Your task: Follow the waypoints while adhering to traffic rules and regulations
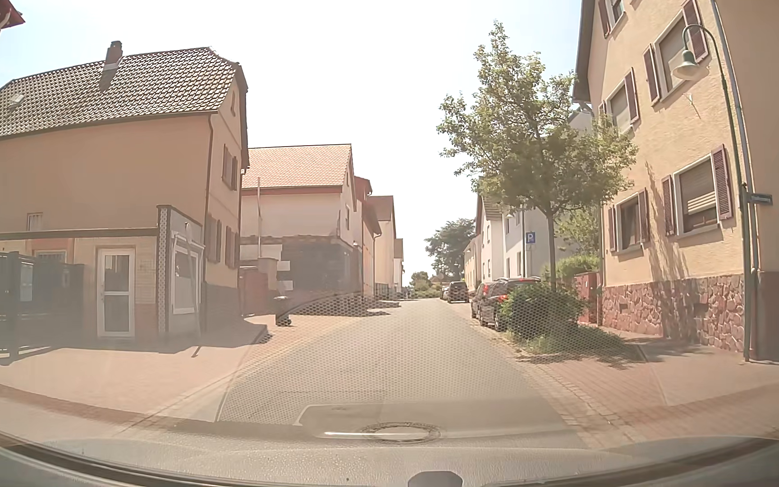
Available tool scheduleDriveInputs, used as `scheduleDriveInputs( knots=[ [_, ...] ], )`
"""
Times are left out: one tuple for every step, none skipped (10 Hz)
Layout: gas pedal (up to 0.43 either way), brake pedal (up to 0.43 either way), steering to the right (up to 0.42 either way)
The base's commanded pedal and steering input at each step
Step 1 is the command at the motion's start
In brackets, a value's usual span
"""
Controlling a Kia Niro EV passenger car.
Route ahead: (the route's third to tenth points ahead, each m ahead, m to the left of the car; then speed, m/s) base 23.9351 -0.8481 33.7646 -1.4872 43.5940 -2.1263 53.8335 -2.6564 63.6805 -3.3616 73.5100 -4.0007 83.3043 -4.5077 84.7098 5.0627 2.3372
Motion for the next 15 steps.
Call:
scheduleDriveInputs(
  knots=[
    [0.268, 0.0, -0.018],
    [0.268, 0.0, -0.018],
    [0.268, 0.0, -0.018],
    [0.268, 0.0, -0.018],
    [0.268, 0.0, -0.018],
    [0.268, 0.0, -0.017],
    [0.268, 0.0, -0.016],
    [0.268, 0.0, -0.014],
    [0.268, 0.0, -0.01],
    [0.268, 0.0, -0.004],
    [0.268, 0.0, 0.0],
    [0.268, 0.0, 0.004],
    [0.268, 0.0, 0.005],
    [0.268, 0.0, 0.006],
    [0.268, 0.0, 0.008]
  ],
)
